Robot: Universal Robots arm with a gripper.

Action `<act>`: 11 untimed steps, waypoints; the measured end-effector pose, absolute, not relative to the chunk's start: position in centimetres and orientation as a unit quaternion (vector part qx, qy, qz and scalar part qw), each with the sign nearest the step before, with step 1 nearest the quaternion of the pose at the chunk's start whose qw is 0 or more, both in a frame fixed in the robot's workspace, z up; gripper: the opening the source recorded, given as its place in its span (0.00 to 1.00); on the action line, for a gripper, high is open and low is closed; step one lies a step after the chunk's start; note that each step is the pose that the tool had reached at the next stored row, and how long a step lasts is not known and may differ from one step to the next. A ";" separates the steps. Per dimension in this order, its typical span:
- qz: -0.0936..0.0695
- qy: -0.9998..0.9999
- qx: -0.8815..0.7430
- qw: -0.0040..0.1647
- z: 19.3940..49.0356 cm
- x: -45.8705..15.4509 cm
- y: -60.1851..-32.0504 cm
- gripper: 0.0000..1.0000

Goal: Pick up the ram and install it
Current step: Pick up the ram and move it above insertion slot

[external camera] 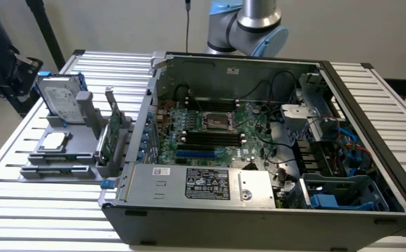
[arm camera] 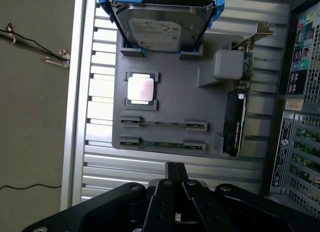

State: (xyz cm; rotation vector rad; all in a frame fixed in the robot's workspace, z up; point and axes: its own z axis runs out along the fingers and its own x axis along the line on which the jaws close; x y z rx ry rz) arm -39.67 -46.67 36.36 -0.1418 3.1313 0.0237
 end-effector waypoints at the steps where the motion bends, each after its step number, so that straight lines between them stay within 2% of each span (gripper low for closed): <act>1: 0.008 0.999 -0.045 0.004 36.4 -39.7 -46.7 0.11; 11: 0.007 0.998 -0.056 0.004 36.3 -39.7 -46.7 0.11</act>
